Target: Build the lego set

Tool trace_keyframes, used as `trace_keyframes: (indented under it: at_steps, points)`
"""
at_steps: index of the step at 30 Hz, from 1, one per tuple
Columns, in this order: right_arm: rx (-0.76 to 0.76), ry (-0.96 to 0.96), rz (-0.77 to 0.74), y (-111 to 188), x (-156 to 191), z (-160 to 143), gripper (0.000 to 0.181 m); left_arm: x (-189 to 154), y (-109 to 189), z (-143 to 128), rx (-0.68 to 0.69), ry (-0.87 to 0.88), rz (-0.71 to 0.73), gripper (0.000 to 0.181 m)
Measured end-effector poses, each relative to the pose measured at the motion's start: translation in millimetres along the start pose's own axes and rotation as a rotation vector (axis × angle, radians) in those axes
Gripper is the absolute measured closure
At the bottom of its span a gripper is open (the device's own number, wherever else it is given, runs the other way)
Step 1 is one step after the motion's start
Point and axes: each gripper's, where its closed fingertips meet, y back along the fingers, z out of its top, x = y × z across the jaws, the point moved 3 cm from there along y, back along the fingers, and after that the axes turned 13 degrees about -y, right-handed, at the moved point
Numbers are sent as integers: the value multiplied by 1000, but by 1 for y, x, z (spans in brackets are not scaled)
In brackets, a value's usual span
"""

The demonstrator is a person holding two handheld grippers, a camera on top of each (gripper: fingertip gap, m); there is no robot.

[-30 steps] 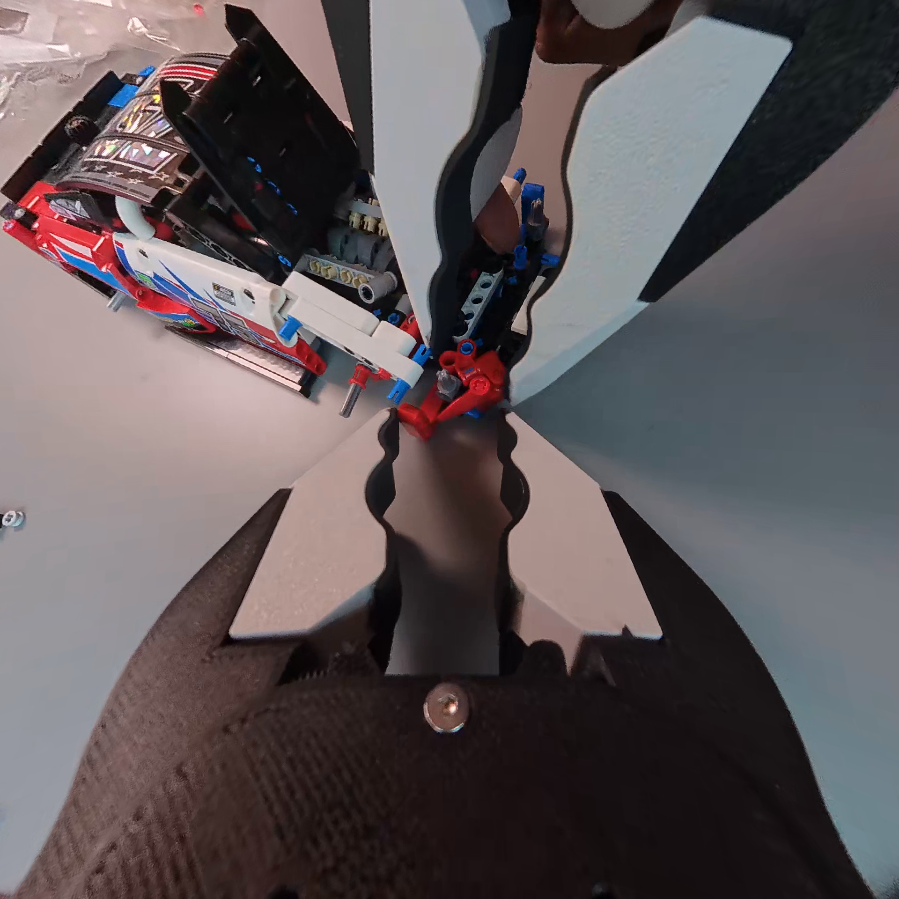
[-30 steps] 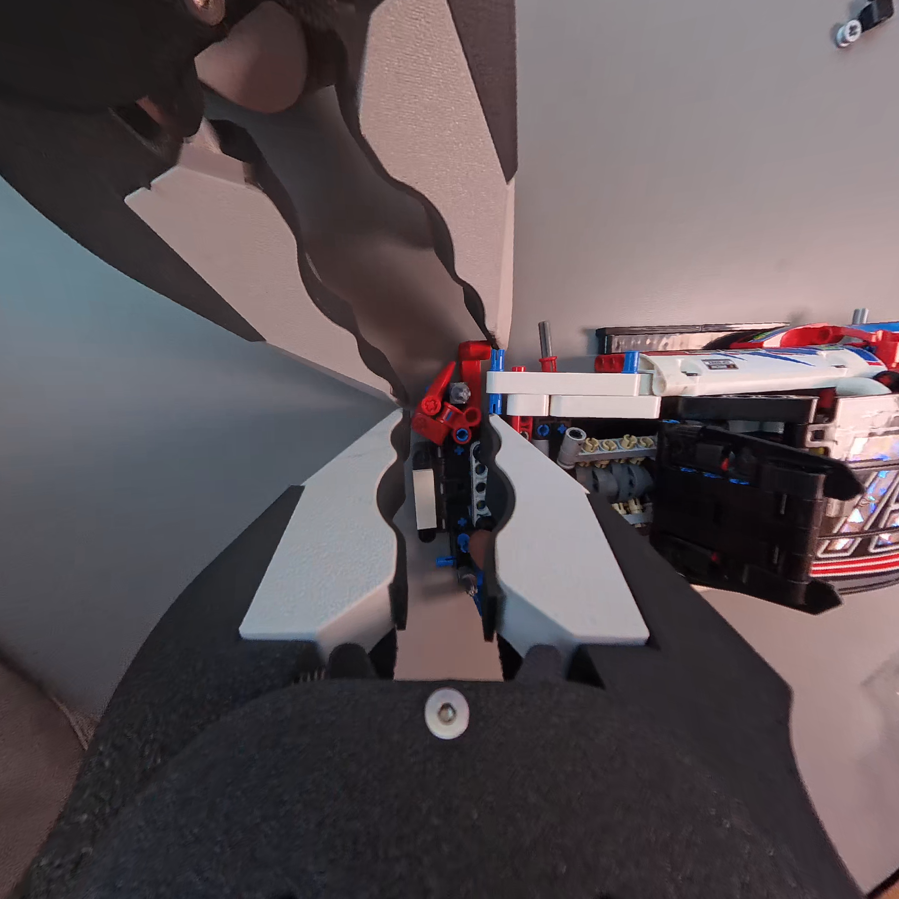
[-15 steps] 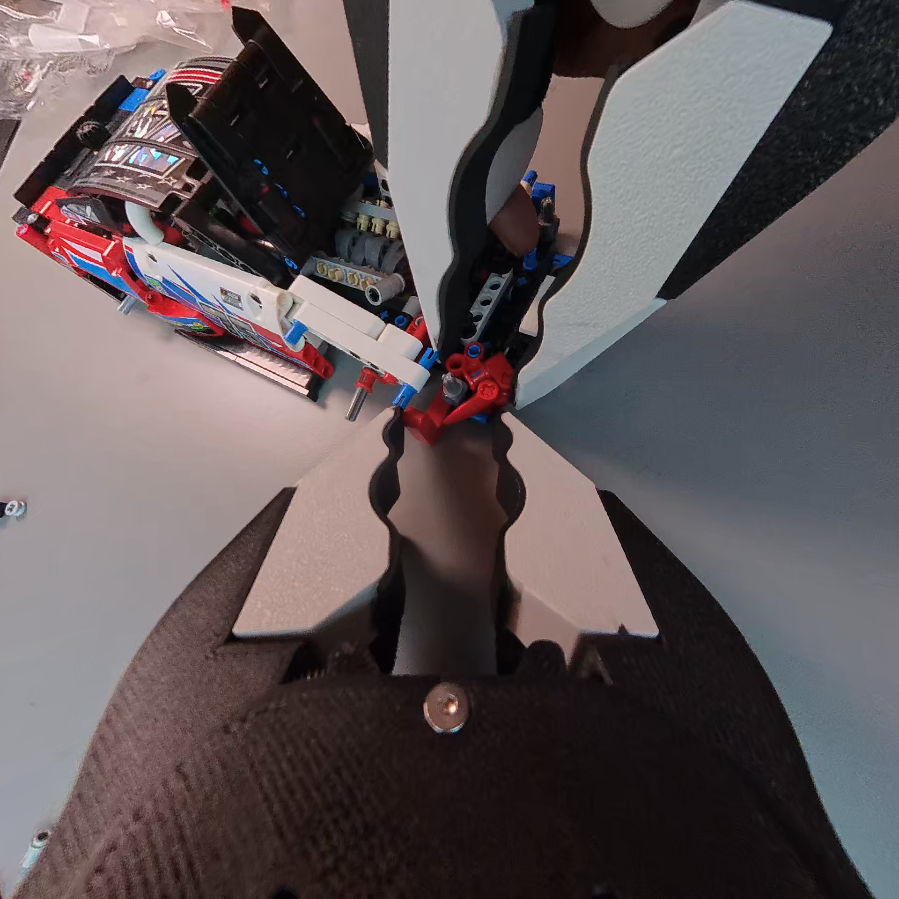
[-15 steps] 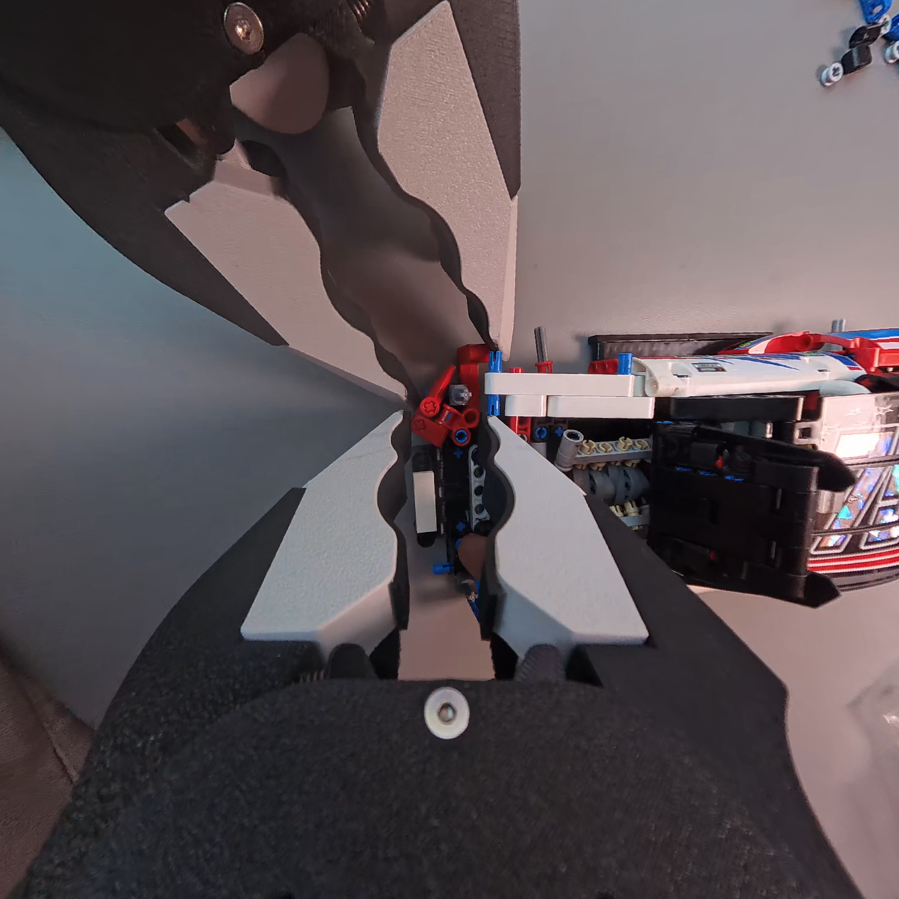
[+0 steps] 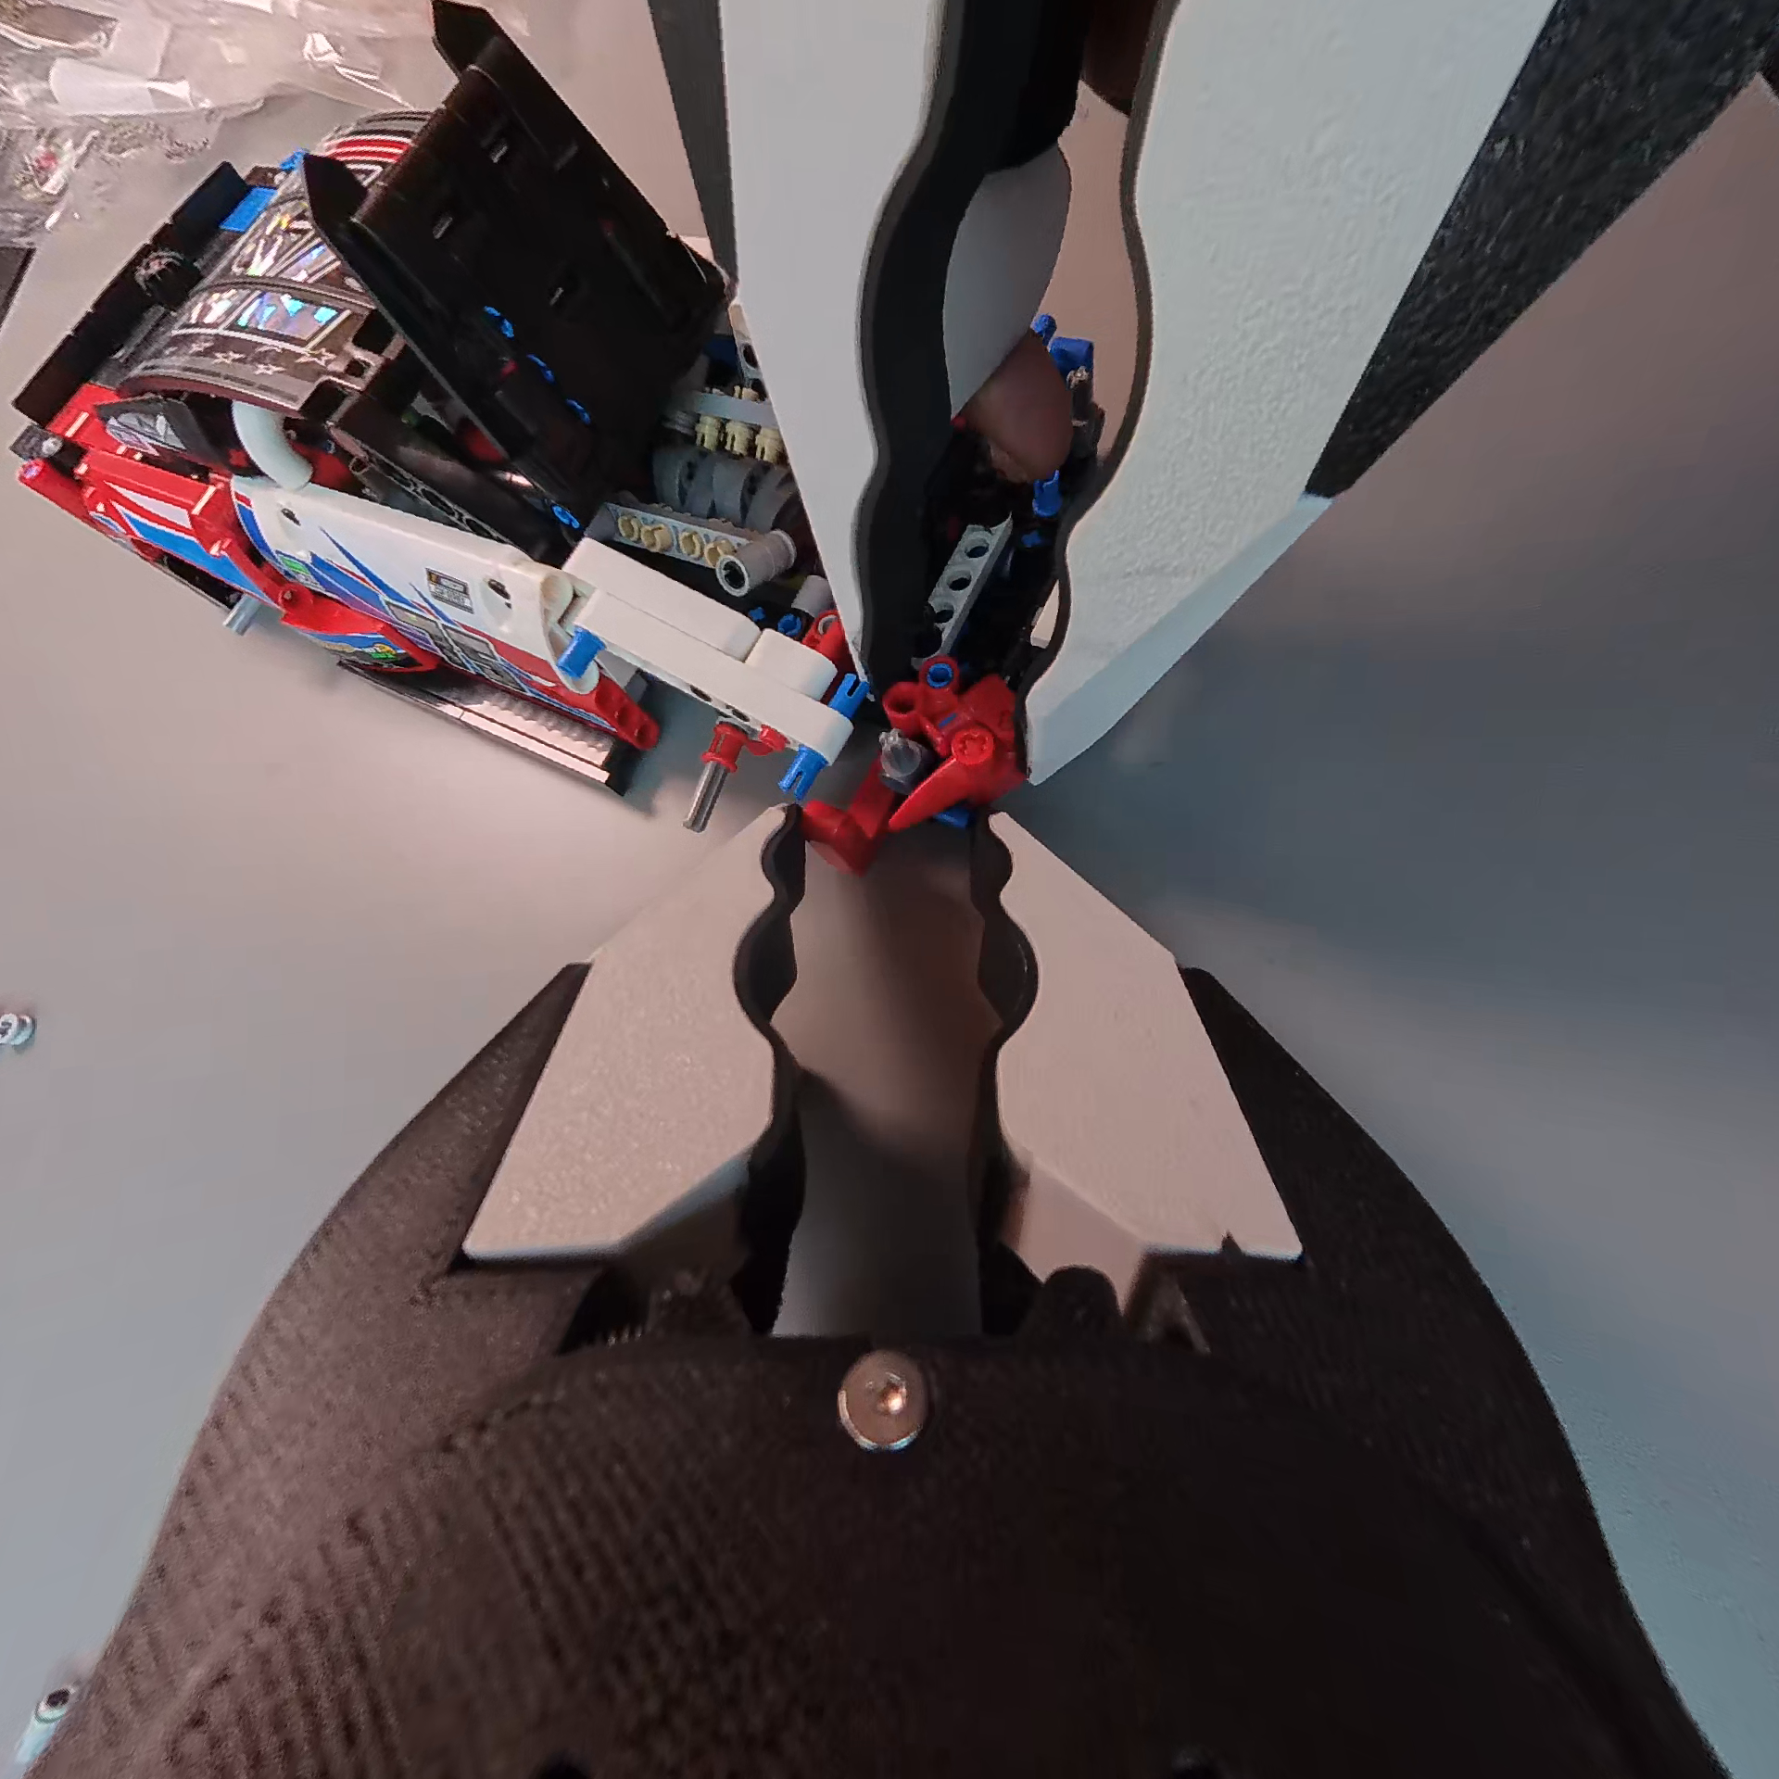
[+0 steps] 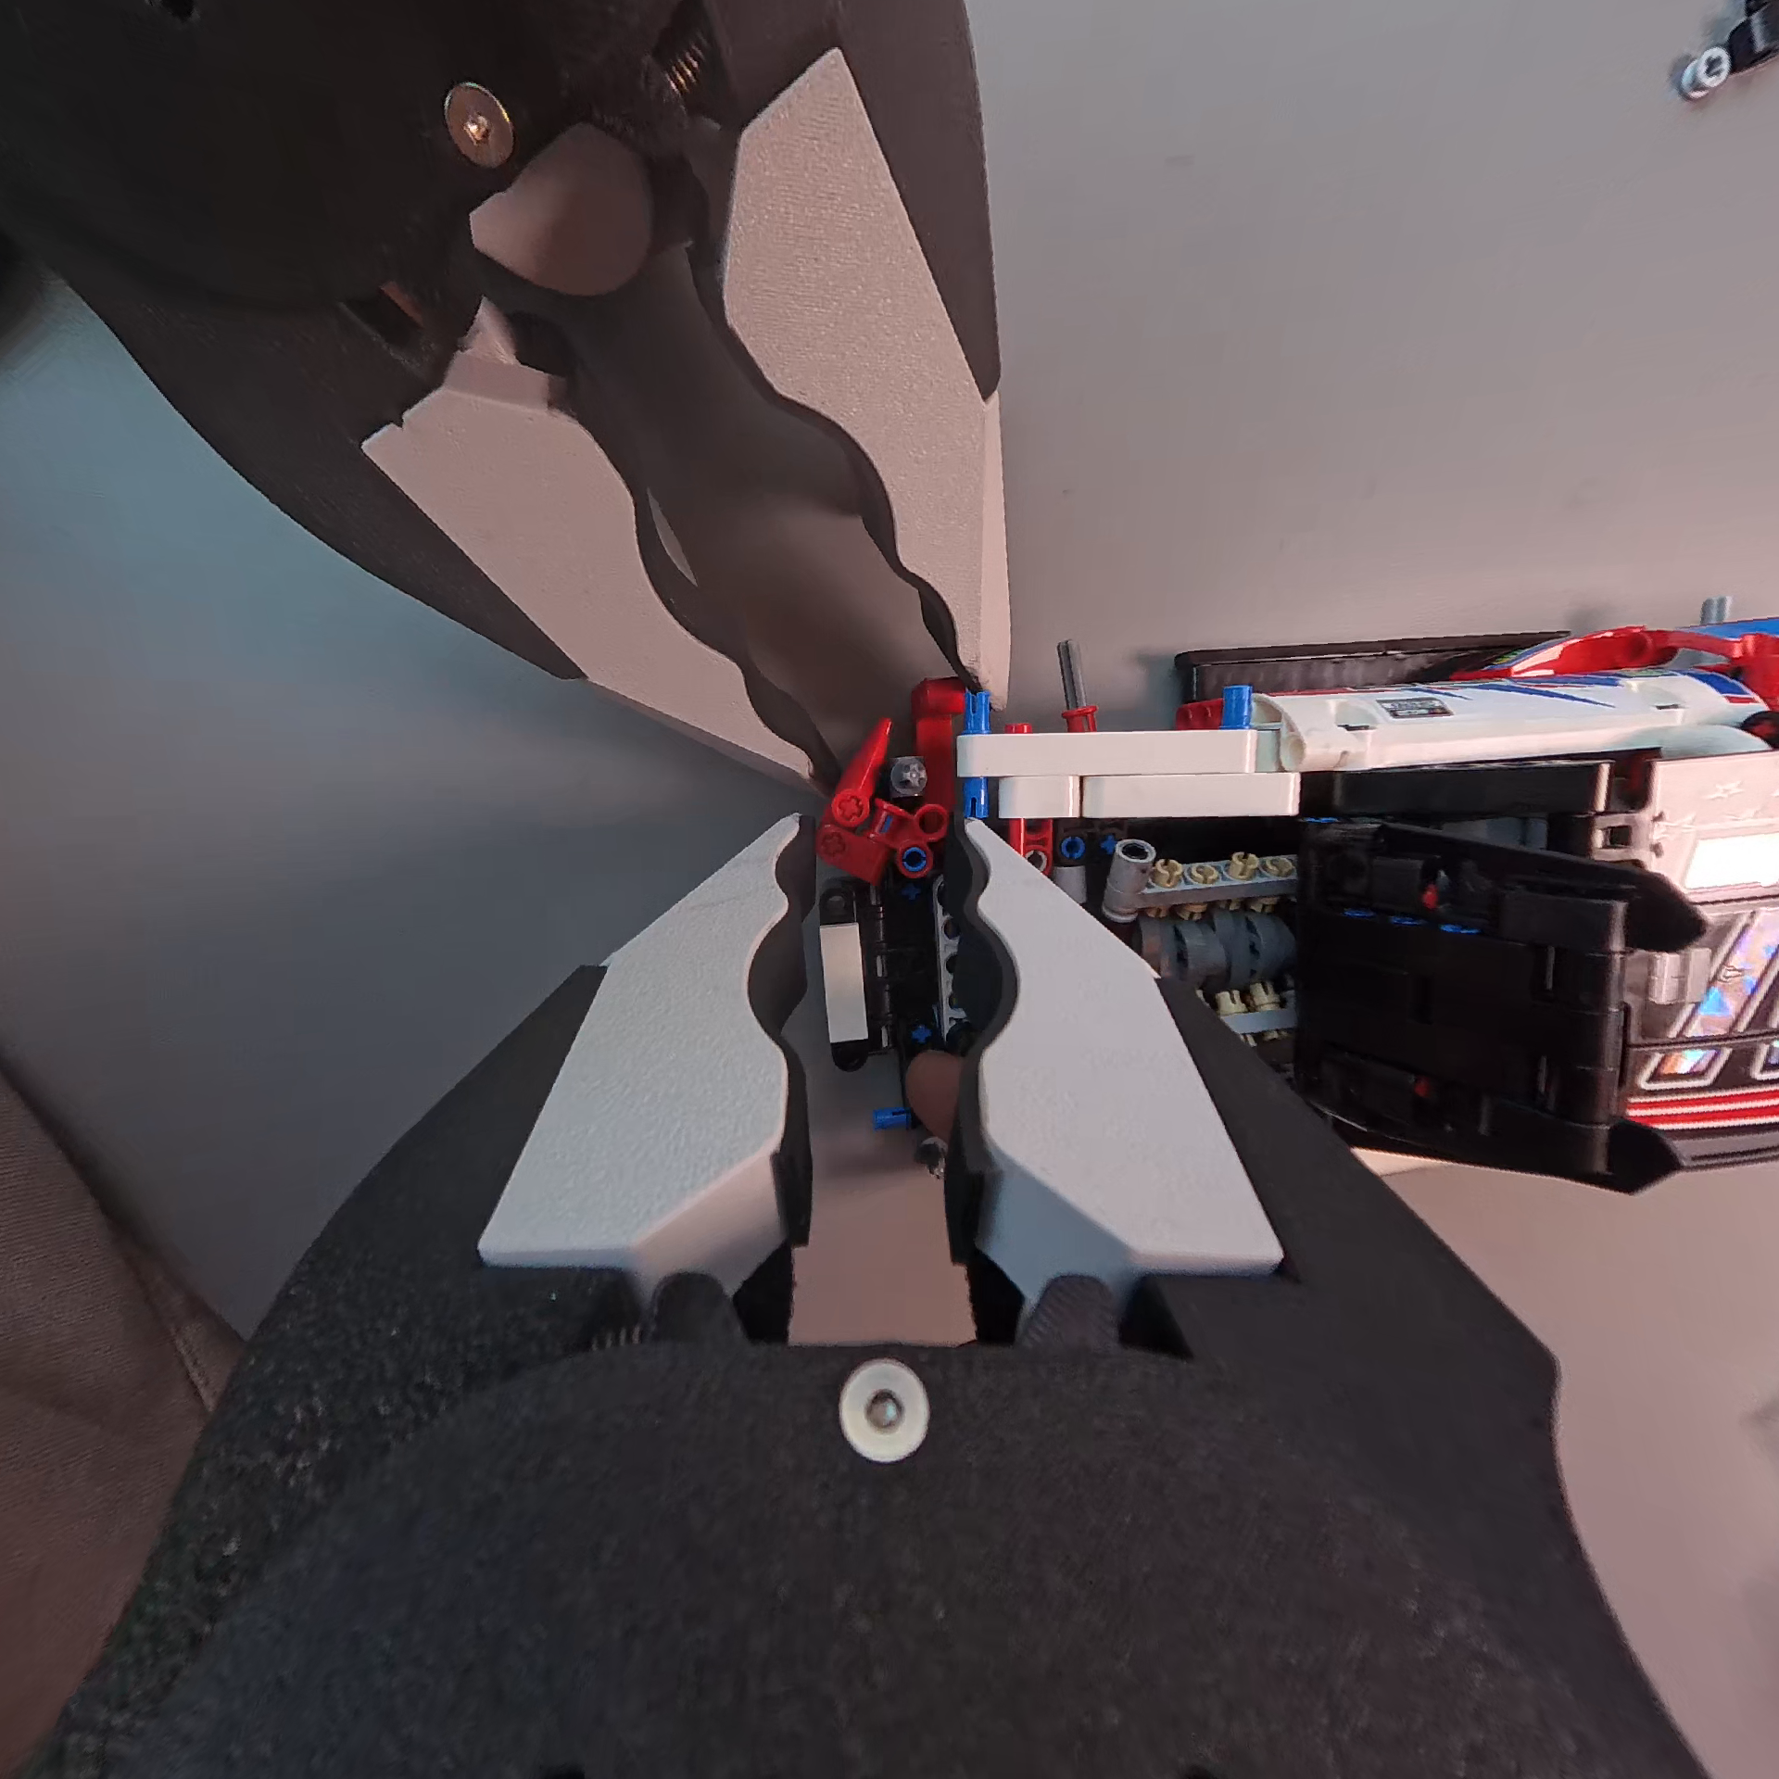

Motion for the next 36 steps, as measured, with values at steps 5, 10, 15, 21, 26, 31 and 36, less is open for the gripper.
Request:
trace_keyframes:
  at_steps: [5,10,15,21,26,31,36]
  points:
    - [9,-8,-5,2,0,-1,159,0,-1,1,-2,3,-5,148]
    - [11,-20,-6,6,-1,-1,159,0,-2,2,-2,6,-5,148]
    - [-3,-28,-2,11,-3,1,163,1,-4,2,3,18,-7,149]
    - [-71,30,-2,18,6,3,181,0,-5,3,6,24,-12,149]
    - [-36,14,12,18,5,-9,160,0,-3,2,5,27,-14,148]
    - [-58,-14,-18,7,3,-10,147,-1,-2,2,2,28,-16,143]
    - [-49,-14,-78,-2,-1,-10,154,0,-5,4,-3,16,-20,143]
